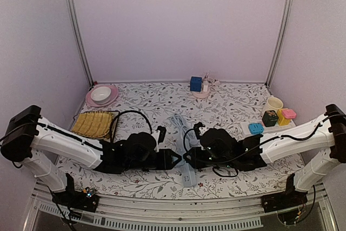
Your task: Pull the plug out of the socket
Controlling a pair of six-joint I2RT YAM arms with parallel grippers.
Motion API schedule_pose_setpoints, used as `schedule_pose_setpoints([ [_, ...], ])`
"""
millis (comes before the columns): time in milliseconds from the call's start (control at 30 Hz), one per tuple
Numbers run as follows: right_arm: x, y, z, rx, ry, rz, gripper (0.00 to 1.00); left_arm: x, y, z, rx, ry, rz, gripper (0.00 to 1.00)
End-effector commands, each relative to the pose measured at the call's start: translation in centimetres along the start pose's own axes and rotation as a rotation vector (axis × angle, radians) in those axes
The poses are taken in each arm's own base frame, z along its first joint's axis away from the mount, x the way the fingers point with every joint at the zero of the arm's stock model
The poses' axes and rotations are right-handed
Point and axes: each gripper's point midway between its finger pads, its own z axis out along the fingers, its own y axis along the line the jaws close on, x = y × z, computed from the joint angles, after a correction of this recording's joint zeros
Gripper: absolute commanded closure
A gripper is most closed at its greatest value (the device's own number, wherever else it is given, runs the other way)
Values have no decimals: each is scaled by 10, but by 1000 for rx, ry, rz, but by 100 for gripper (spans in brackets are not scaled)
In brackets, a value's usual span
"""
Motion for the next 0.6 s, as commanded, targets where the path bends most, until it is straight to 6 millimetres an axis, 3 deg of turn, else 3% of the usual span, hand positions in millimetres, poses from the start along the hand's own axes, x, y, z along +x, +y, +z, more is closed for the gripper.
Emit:
schedule_pose_setpoints([
  [0,-23,19,-2,-34,-89,-2,97,0,-18,1,70,-3,1,72],
  [133,-19,9,0,0,-89,-4,97,0,-17,-2,75,-9,-3,91],
  [233,-13,-3,4,31,-82,0,97,-1,-14,-7,73,-16,-5,98],
  [567,-1,-44,15,118,-43,51,97,-4,-6,-23,67,-39,-2,100],
])
